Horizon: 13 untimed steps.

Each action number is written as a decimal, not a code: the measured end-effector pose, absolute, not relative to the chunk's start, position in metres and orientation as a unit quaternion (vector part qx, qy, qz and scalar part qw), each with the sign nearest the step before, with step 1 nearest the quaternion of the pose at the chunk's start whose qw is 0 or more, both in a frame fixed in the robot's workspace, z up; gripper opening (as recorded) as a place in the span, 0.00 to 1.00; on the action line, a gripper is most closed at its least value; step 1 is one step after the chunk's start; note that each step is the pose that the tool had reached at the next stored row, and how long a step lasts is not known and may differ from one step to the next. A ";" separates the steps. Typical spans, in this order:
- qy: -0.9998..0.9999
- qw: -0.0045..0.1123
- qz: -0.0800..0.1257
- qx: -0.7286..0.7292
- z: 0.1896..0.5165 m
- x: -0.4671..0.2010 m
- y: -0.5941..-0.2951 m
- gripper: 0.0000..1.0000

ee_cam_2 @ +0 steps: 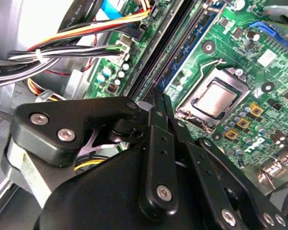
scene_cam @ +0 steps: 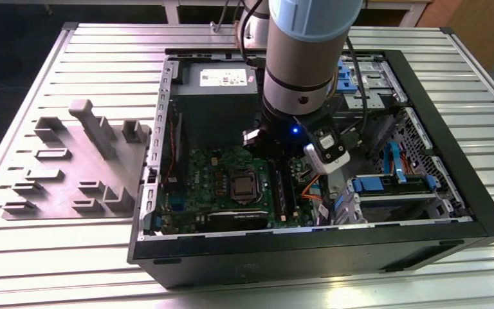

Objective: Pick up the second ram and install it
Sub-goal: 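Insert the second ram into the second slot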

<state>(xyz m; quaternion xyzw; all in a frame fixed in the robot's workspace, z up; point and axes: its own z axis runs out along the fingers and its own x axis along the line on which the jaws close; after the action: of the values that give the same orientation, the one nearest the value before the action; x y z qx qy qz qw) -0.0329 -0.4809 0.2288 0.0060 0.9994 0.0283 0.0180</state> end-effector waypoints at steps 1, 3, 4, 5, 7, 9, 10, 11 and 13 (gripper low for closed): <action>0.999 0.018 0.028 0.006 0.229 -0.033 -0.481 0.11; 0.999 0.018 0.029 0.006 0.229 -0.033 -0.481 0.11; 0.999 0.018 0.029 0.006 0.229 -0.033 -0.481 0.11; 0.999 0.018 0.029 0.006 0.229 -0.033 -0.481 0.11; 0.999 0.018 0.029 0.006 0.228 -0.033 -0.481 0.11; 0.999 0.018 0.029 0.006 0.227 -0.033 -0.481 0.11; 0.999 0.018 0.029 0.006 0.226 -0.033 -0.481 0.11; 0.999 0.018 0.029 0.006 0.226 -0.033 -0.481 0.11; 0.999 0.018 0.029 0.006 0.226 -0.033 -0.481 0.11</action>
<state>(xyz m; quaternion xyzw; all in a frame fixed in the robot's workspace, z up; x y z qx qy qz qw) -0.0329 -0.4809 0.2259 0.0060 0.9994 0.0286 0.0179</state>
